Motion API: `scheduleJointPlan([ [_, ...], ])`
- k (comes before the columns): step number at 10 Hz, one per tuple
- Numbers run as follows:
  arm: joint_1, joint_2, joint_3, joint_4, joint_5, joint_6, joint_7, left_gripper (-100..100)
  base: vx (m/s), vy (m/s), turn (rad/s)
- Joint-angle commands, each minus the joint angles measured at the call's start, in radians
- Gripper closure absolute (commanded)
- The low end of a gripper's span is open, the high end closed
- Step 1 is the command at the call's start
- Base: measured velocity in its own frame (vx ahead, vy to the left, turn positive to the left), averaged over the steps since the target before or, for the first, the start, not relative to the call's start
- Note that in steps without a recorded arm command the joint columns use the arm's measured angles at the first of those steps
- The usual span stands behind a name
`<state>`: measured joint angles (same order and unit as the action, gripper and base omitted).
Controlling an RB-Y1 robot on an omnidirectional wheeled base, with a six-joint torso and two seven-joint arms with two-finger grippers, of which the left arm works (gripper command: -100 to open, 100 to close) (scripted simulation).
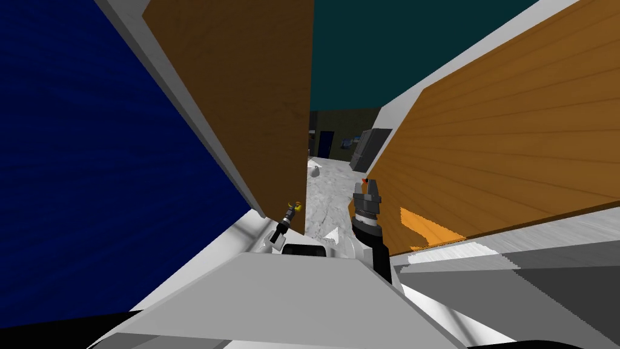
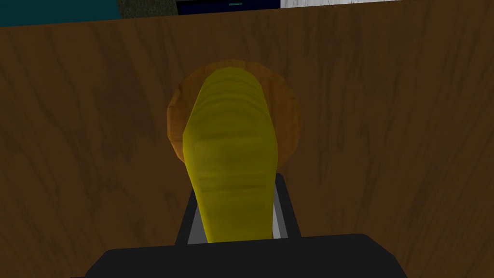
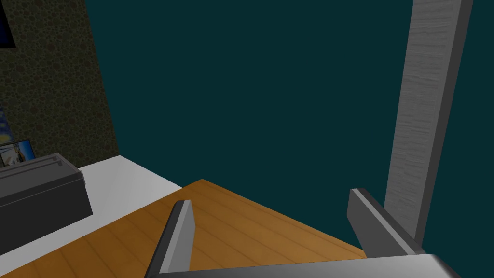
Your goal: Push the door open
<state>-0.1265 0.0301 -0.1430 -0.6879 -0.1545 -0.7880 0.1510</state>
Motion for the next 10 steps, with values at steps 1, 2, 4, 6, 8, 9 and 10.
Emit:
scheduleJointPlan([
  [1, 0.005, 0.000, -0.001, 0.002, 0.000, -0.002, 0.000, 100, 0.000, 0.000, 0.000],
  [2, 0.005, 0.000, -0.001, 0.002, 0.000, -0.002, 0.000, 100, 0.000, 0.000, 0.000],
  [4, -0.001, 0.008, 0.009, 0.003, 0.002, -0.001, 0.000, 100, 0.139, -0.040, 0.047],
  [6, -0.002, 0.014, 0.016, 0.005, 0.004, -0.001, -0.001, 100, 0.132, -0.099, 0.070],
  [8, -0.004, 0.022, 0.029, 0.009, 0.008, -0.002, -0.002, 100, 0.179, -0.076, 0.064],
  [9, -0.005, 0.024, 0.033, 0.010, 0.009, -0.002, -0.002, 100, 0.167, -0.108, 0.070],
  [10, -0.006, 0.028, 0.041, 0.013, 0.011, -0.003, -0.003, 100, 0.146, -0.105, 0.106],
])
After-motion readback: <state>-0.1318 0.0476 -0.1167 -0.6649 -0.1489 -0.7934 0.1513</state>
